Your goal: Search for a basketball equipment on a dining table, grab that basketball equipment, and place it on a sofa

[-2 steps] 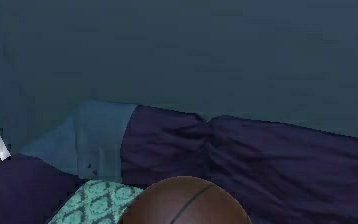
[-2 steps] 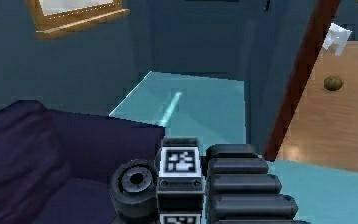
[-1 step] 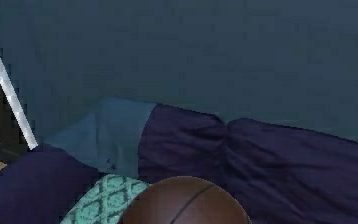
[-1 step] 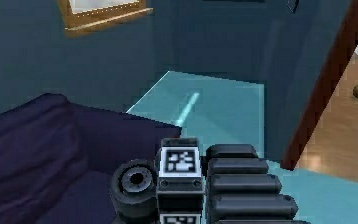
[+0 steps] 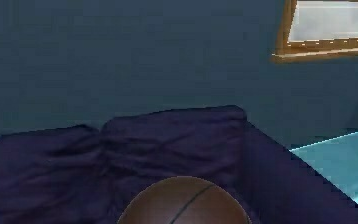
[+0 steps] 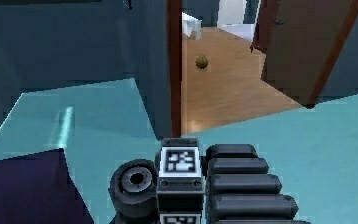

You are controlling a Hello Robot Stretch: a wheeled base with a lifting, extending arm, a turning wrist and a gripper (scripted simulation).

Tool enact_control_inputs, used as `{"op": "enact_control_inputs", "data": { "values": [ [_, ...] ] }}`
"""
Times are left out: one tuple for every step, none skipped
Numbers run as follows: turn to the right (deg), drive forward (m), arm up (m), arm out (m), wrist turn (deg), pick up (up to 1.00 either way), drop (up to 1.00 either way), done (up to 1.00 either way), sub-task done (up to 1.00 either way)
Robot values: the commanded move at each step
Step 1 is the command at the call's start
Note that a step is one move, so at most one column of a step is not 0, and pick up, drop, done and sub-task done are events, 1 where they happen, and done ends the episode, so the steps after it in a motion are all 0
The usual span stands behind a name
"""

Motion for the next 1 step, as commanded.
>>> {"op": "enact_control_inputs", "data": {
  "values": [
    [-45.0, 0.0, 0.0, 0.0, 0.0, 0.0, 0.0, 0.0, 0.0]
  ]
}}
